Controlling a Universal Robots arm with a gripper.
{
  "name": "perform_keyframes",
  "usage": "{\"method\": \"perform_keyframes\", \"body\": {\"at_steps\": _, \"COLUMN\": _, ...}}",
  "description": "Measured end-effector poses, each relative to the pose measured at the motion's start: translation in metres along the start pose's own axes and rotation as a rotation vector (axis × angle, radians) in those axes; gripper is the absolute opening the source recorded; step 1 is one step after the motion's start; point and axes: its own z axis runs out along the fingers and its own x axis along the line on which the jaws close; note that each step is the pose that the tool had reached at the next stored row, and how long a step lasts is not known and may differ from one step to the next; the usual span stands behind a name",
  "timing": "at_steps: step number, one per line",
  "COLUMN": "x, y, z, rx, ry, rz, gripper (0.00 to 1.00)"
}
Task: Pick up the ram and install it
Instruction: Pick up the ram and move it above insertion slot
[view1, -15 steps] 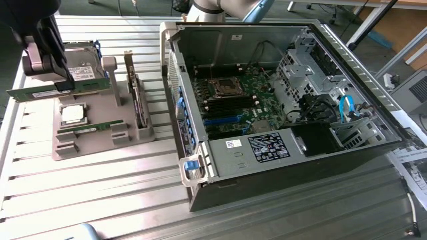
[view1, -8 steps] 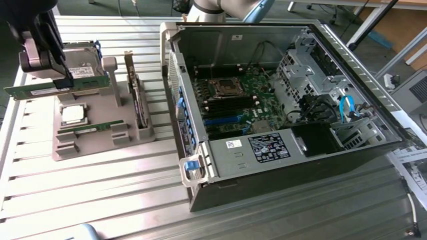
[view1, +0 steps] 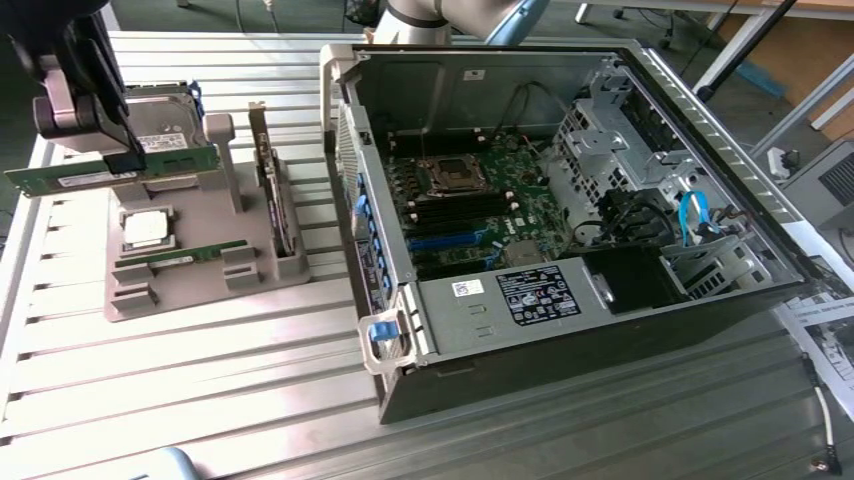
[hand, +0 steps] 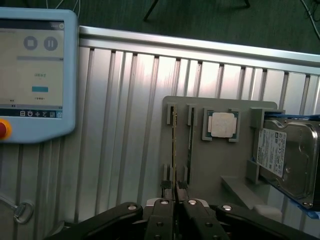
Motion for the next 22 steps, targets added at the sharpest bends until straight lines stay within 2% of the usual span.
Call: {"method": "perform_keyframes", "body": {"at_steps": 22, "x": 0.001, "y": -0.0004, "z": -0.0235, "rx": 0.0000, "ry": 0.0000, "rz": 0.000, "gripper": 0.13}}
